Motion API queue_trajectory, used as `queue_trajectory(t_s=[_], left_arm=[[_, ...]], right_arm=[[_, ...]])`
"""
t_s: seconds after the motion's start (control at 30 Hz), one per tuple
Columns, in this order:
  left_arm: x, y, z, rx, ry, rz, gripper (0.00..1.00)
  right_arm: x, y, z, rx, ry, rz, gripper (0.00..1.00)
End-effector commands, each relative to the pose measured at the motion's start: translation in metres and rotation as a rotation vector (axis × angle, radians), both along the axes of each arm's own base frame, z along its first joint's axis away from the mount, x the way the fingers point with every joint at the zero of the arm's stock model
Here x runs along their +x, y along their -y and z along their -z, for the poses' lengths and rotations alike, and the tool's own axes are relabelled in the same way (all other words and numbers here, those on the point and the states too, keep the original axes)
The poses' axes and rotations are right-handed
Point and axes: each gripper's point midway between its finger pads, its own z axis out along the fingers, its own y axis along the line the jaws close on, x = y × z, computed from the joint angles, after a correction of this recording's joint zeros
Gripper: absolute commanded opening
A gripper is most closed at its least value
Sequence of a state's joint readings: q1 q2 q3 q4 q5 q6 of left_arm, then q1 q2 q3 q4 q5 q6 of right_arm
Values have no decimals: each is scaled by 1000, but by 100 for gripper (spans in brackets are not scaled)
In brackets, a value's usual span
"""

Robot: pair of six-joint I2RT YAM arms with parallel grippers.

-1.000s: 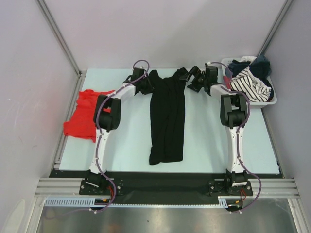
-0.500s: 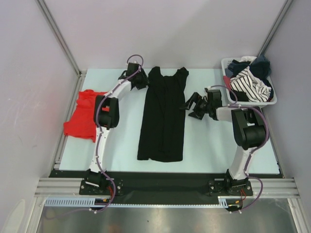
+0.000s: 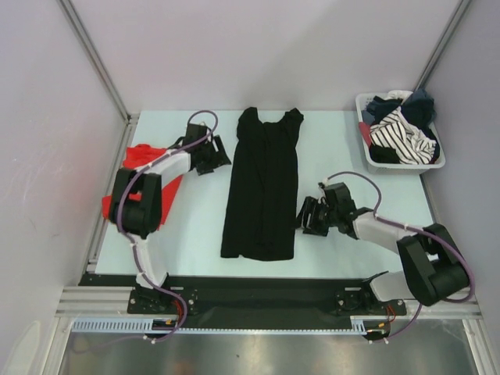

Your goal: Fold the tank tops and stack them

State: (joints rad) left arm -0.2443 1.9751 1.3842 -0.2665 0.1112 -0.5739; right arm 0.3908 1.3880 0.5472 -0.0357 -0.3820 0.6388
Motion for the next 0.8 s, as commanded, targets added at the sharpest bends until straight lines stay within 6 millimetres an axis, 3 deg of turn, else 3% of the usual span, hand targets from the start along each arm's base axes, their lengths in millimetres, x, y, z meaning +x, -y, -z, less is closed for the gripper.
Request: queue_trajectory(t_s=[0.0,0.03,0.07,0.1,0.13,0.2,0.27,0.3,0.33,0.4,0.43,0.5,0.6,0.77], left_arm=[[-34,8,-43,11,127,51,77],[-61,4,-20,29,73,63,77],[-75,10,-30,18,96,77,77],[-86,11,-26,16,95,86,76],[-111,7,-4,31,44,96,76],[-134,14,-5,46,68,116,76],[-165,19,12,78,38,156,75],[-173,14,10,101,43,143,75],[-189,7,24,119,15,145,75],[-201,5,18,76,46,133,74],[-219,0,33,69,12,142,74],[-234,-1,36,54,14,149,74],[-266,-3,47,51,-16,179,74],[-301,12,47,-5,-28,237,74]], right_arm=[[-35,-9,8,-49,-27,-30,62],[-43,-12,11,-46,-47,-24,62],[-54,-21,12,-52,-56,-57,62],[-58,-20,17,-83,-61,-50,61],[-63,-21,20,-103,-70,-51,61],[-74,-20,28,-153,-100,-34,57],[-80,-19,33,-171,-122,-6,46],[-86,-17,39,-214,-126,-6,42],[-88,-16,41,-228,-130,-7,34],[-92,-9,45,-273,-146,22,24],[-97,-9,46,-286,-145,16,16],[-104,-3,46,-311,-165,29,10],[-113,13,50,-375,-177,46,6],[-126,41,49,-463,-188,77,6]])
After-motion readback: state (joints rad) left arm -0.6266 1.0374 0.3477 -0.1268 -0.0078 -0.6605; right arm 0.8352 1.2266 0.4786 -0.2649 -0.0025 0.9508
